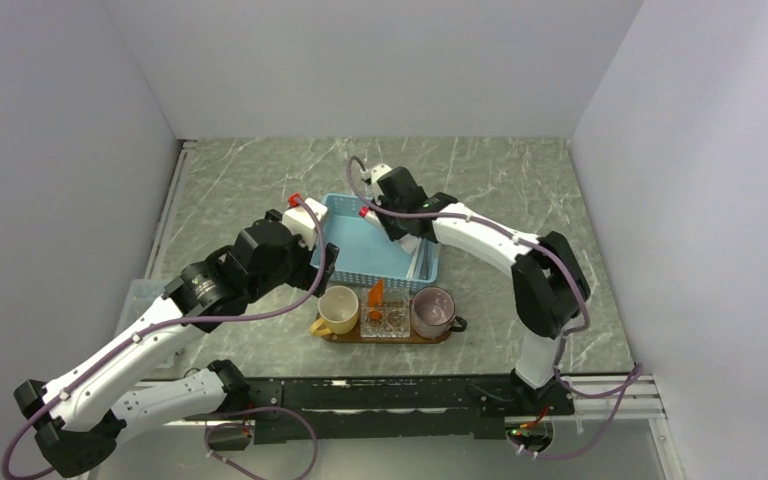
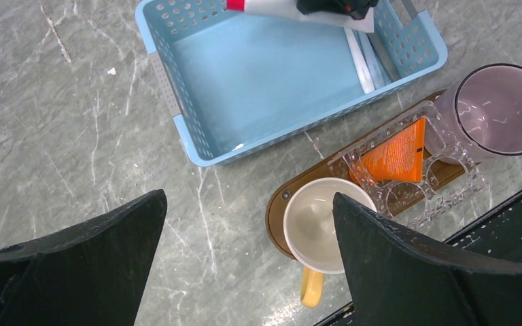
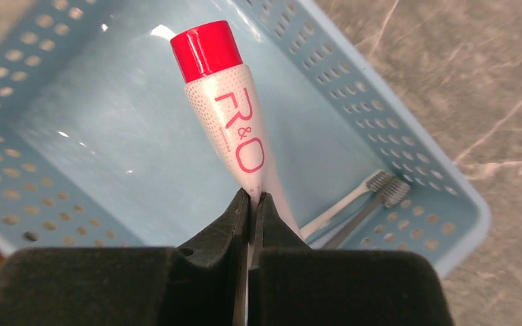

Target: Prepare toiletry sets of a toothbrush and toothpaste on the tray

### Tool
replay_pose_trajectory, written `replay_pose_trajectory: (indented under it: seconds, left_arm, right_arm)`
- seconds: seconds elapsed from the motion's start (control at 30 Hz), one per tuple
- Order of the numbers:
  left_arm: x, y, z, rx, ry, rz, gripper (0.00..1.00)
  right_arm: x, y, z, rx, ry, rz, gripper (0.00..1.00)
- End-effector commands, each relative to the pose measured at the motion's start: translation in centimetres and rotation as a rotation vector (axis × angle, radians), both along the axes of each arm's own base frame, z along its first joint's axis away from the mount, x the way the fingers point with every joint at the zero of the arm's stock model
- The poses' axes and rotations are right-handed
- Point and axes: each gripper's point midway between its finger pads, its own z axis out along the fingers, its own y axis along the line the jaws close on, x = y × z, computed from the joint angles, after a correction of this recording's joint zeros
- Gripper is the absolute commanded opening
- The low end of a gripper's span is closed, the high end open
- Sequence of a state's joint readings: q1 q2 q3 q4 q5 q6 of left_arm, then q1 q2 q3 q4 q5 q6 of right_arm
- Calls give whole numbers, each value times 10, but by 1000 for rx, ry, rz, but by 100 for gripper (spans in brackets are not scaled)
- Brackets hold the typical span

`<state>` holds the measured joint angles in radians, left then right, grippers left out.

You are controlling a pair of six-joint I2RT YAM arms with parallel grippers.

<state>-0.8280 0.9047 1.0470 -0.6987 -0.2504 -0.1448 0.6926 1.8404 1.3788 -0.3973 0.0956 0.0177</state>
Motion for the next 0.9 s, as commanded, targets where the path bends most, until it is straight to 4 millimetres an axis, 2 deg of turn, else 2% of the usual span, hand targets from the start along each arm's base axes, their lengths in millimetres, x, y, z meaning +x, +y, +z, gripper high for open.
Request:
replay_pose_trajectory:
  seconds: [0.0,0.2,0.37,0.57,0.73,0.87]
  left_arm:
    - [2,-7,17,-76,-35,-2,99]
    - [0,-11,33,-119,-36,-16,99]
    - [-12,-22,50,-191,-42,-98,99]
    - [-32,-34,76,-323,-33,-181,99]
    - [-53,-55,96,-498,61,-298,99]
    - [-62,-62,112,-621,125,-376,99]
  right_arm:
    - [-2,1,62,54,-139,-9,0]
    - [-24,-1,118,95,-221,41,0]
    - [-58,-2,149,126,-234,111,0]
    - [-102,-12,168,161,-237,195,0]
    - [-137,-15,176,203,-224,270,0]
    - [-164,-16,189,246,-233,330,0]
